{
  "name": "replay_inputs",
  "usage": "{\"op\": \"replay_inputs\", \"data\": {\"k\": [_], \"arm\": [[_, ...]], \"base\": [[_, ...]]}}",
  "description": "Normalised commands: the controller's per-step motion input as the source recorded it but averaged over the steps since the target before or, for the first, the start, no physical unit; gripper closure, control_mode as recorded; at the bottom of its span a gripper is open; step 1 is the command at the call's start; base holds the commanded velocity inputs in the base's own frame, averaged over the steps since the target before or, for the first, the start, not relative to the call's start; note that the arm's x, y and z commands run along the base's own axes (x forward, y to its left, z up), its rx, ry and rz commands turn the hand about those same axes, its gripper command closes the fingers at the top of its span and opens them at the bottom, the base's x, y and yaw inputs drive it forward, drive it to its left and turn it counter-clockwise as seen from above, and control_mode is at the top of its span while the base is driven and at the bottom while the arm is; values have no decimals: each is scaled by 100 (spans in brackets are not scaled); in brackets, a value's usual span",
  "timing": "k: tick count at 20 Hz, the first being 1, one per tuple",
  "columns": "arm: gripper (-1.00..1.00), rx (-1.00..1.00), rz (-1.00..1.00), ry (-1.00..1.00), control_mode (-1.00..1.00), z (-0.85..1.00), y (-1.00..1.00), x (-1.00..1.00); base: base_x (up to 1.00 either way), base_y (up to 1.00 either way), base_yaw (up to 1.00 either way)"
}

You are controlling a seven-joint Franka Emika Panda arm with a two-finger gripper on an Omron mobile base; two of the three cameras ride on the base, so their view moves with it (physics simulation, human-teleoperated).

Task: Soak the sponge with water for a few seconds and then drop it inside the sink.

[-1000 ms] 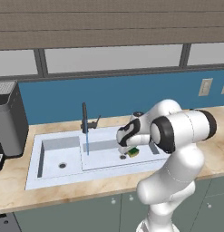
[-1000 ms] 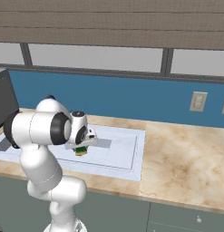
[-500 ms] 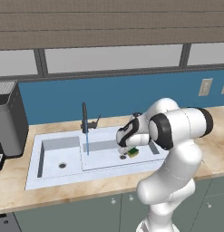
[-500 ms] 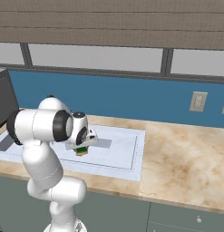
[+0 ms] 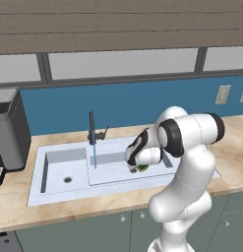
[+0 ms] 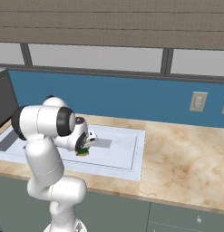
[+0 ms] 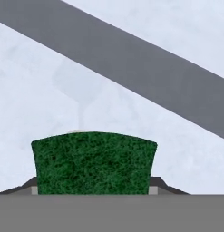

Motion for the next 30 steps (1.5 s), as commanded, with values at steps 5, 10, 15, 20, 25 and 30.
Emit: {"op": "replay_inputs", "data": {"k": [5,10,15,20,25,30], "arm": [[100,0,0,-4,-100,-5,0,1],[100,0,0,0,-100,0,0,0],[-100,1,0,-1,-100,0,0,0],[-100,0,0,0,-100,0,-2,0],[-100,0,0,0,-100,9,-10,0],[-100,0,0,0,-100,38,0,0]], "base": [[0,0,0],[0,0,0],[0,0,0],[0,0,0],[0,0,0],[0,0,0]]}}
